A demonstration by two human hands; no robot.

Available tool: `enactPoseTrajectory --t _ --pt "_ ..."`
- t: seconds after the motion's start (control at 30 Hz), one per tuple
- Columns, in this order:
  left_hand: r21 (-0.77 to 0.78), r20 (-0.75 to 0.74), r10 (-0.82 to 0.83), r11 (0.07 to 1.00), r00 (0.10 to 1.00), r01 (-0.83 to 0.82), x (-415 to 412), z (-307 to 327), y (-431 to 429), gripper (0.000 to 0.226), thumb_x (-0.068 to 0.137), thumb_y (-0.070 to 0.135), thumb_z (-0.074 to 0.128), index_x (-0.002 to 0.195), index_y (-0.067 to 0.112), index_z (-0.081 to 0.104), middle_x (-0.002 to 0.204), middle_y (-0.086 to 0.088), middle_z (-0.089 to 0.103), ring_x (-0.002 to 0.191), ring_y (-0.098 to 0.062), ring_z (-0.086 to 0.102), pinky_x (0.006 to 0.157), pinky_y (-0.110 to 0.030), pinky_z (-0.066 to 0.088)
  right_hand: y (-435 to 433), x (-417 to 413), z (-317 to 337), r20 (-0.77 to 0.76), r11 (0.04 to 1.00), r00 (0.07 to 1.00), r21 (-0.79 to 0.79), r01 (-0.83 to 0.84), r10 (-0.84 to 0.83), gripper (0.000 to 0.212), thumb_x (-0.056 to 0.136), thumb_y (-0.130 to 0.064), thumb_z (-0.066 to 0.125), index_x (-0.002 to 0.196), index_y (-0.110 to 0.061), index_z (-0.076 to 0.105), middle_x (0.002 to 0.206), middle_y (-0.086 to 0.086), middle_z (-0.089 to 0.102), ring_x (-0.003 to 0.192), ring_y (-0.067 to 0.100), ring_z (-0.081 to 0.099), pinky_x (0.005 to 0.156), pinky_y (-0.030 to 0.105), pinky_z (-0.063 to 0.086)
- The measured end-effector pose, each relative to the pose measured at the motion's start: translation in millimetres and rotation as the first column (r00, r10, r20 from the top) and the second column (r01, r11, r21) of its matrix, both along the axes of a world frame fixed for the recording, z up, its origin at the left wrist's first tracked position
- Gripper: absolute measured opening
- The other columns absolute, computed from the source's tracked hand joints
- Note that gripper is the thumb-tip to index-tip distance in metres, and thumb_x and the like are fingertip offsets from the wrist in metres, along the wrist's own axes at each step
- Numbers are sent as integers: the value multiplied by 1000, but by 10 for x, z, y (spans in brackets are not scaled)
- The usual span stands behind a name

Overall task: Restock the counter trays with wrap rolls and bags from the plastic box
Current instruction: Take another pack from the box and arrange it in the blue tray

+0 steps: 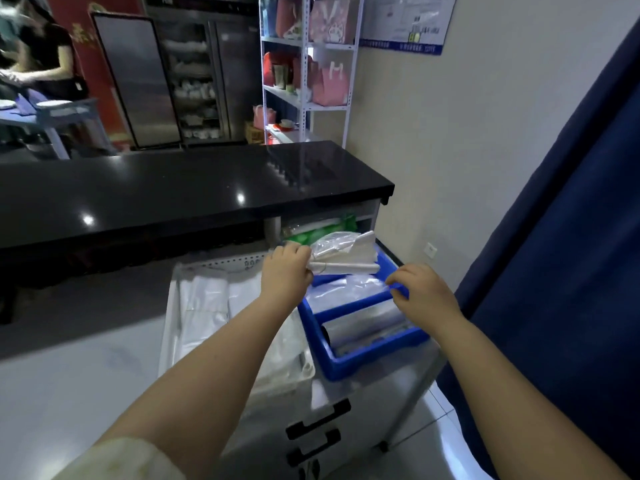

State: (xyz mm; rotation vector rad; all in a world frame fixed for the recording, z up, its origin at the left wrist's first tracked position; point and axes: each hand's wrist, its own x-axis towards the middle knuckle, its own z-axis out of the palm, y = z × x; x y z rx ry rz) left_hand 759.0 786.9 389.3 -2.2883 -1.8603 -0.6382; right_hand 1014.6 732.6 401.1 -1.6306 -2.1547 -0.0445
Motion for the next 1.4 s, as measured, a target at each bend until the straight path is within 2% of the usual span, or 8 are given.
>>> enactPoseTrajectory --t 0.17,0.37,0.47,0.6,0.7,0.83,1.13,1.4 --pt "-70 57 22 997 998 -18 63 -249 645 14 77 14 56 91 13 54 84 -5 51 80 -28 47 62 -32 29 670 -17 -317 -35 992 999 -127 3 -8 19 84 -16 64 103 -19 67 107 -1 65 101 22 54 87 37 47" --pt "-109 124 66 993 990 -52 271 -487 1029 25 74 15 60 100 13 60 92 -8 58 88 -30 50 65 -32 30 1367 104 -698 -22 932 997 -353 -79 76 32 85 -24 64 116 -25 61 119 -4 61 110 20 51 92 34 44" --pt "-129 151 145 984 978 -126 333 -528 1090 28 73 16 62 101 15 62 98 -8 61 89 -31 52 68 -35 37 1685 125 -797 -65 847 983 -500 -181 171 43 82 -30 69 123 -29 57 130 -5 55 115 18 51 92 30 42" --pt "-146 157 307 947 939 -285 382 -565 1028 28 71 17 66 100 16 62 96 -8 61 87 -31 53 67 -35 40 2029 0 -931 9 695 924 -662 -282 383 57 77 -37 72 130 -33 51 135 -2 52 115 25 54 93 41 47" --pt "-167 158 420 903 894 -395 427 -575 942 30 71 17 67 101 14 63 93 -9 60 88 -31 53 70 -39 46 2156 -132 -1080 26 636 852 -677 -370 523 67 72 -38 75 132 -35 46 133 -2 52 113 26 54 91 42 47" --pt "-190 192 532 844 825 -501 516 -562 795 34 69 12 66 102 15 64 92 -9 61 87 -33 52 70 -41 46 2179 -227 -1317 144 682 765 -576 -451 627 69 70 -30 77 132 -21 47 132 9 52 116 31 49 96 40 43" --pt "-150 201 651 759 732 -634 507 -529 479 33 68 10 63 100 18 66 88 -6 61 82 -31 53 65 -38 45 2219 -369 -1411 199 654 766 -672 -348 612 64 75 -25 70 132 -20 41 129 9 45 119 33 38 108 51 24" --pt "-147 247 646 761 722 -631 386 -511 428 34 70 12 67 103 18 67 91 -5 63 86 -29 54 71 -35 43 2211 -372 -1326 115 584 756 -711 -391 645 44 79 -28 65 121 -19 56 115 7 50 106 28 46 90 38 42"
